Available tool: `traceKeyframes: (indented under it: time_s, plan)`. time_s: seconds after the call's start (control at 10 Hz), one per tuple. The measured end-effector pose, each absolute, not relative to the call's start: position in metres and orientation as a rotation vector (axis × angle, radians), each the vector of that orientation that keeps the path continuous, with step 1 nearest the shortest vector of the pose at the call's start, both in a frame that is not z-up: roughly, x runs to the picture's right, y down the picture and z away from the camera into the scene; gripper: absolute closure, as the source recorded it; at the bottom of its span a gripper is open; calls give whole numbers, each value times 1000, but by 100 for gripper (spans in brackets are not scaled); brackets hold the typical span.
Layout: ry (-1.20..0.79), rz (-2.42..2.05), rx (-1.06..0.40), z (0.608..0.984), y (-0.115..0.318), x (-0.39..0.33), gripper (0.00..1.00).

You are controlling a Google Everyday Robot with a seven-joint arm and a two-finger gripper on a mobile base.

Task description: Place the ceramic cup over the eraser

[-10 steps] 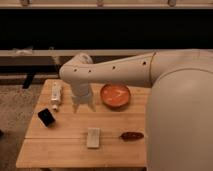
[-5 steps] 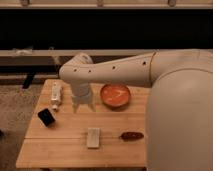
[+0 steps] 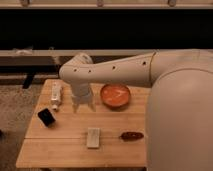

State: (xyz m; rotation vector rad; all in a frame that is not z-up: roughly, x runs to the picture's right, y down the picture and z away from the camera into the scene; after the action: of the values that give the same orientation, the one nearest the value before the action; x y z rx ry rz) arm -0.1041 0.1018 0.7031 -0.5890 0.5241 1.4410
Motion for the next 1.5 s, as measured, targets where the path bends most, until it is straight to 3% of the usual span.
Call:
traceKeyframes:
  time_s: [0.9, 1.5]
  plan:
    - [511, 1431, -592, 705, 97, -106, 35]
    - [417, 1317, -547, 778, 13, -142, 35]
